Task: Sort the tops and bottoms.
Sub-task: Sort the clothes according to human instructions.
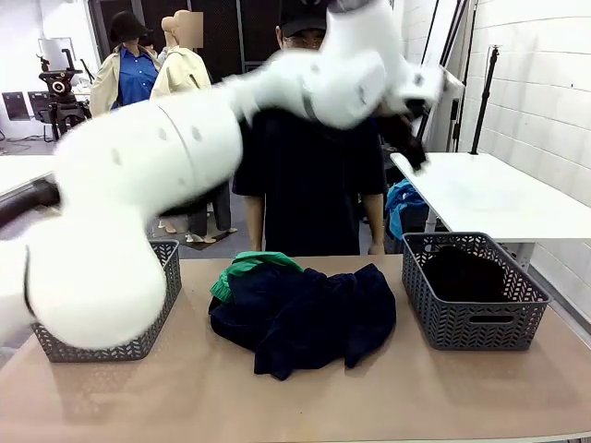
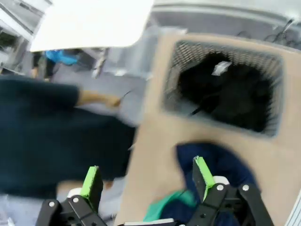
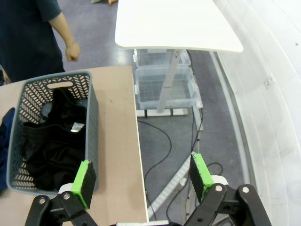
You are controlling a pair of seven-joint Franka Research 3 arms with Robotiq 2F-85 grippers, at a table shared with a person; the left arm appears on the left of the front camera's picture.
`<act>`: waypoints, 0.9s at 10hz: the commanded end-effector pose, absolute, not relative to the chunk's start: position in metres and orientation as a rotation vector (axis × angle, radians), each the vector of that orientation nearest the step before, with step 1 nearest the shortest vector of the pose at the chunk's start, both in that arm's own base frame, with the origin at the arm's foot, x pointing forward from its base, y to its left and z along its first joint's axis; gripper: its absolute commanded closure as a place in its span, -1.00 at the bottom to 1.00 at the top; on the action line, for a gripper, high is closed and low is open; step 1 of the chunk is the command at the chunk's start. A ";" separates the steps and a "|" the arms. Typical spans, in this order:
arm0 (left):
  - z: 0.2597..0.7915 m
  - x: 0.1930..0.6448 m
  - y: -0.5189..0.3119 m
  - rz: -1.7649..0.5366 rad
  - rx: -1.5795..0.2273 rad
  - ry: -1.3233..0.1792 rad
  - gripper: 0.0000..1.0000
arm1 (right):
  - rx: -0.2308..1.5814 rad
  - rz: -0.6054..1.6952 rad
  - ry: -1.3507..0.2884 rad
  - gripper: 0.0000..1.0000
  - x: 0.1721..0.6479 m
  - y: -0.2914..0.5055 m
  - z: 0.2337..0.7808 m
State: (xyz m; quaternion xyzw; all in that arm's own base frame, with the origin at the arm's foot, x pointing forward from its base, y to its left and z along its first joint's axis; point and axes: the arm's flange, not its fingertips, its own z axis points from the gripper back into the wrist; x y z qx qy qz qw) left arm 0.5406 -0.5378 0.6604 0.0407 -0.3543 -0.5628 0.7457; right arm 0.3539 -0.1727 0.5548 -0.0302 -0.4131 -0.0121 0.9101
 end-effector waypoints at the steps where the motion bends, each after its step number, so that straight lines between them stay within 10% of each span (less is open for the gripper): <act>1: 0.652 0.506 -0.429 -1.101 0.357 -0.680 -1.00 | -0.053 -0.028 -0.853 -1.00 0.355 -0.174 0.553; 5: 0.617 0.456 -0.239 -0.596 0.510 -0.589 -1.00 | -0.053 -0.028 -0.853 -1.00 0.355 -0.174 0.553; 9: 0.557 0.440 -0.166 -0.316 0.182 -0.757 -1.00 | -0.053 -0.028 -0.853 -1.00 0.355 -0.174 0.553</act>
